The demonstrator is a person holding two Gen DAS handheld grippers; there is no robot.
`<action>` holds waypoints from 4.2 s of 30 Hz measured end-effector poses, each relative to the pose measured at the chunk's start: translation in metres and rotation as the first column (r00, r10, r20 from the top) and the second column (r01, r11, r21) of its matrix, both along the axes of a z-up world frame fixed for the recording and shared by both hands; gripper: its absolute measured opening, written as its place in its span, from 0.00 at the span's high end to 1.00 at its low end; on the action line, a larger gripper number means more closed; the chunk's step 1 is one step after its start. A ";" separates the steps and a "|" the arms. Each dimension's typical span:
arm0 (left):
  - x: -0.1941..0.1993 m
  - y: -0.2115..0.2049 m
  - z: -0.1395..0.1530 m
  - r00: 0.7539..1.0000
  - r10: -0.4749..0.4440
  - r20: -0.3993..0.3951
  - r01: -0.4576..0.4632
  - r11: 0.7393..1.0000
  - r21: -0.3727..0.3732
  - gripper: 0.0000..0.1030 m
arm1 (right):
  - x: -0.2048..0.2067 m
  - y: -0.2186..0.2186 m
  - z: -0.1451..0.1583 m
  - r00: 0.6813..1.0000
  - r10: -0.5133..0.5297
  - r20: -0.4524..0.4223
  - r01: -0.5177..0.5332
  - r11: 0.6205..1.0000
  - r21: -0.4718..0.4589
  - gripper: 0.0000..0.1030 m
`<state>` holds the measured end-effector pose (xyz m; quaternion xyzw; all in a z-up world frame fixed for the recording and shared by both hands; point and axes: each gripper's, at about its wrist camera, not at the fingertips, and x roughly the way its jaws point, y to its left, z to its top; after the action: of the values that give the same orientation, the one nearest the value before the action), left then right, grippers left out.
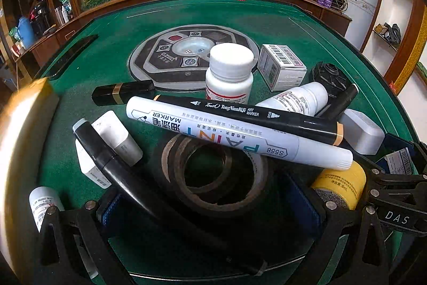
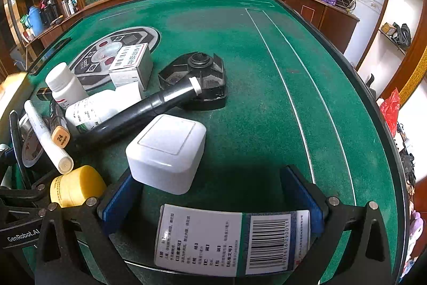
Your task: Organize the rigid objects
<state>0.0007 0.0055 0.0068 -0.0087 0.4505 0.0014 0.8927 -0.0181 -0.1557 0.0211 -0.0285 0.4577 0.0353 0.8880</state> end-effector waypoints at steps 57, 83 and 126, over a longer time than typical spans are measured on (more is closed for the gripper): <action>0.003 0.002 0.005 1.000 0.019 -0.001 -0.019 1.000 -0.001 0.00 | 0.001 0.003 0.002 1.000 -0.002 -0.001 0.002 1.000 -0.001 0.00; 0.001 0.002 0.006 1.000 0.029 -0.001 -0.029 1.000 0.000 0.00 | 0.001 0.003 0.002 1.000 -0.002 -0.001 0.002 1.000 -0.001 0.00; -0.082 0.112 0.052 0.989 0.066 -0.130 -0.096 0.967 -0.237 0.19 | -0.037 0.065 0.024 0.932 0.362 -0.024 -0.359 0.930 0.072 0.69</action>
<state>-0.0810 0.1175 0.0585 -0.1362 0.4997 -0.0167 0.8552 -0.0550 -0.0908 0.0449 -0.0819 0.4594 0.2133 0.8584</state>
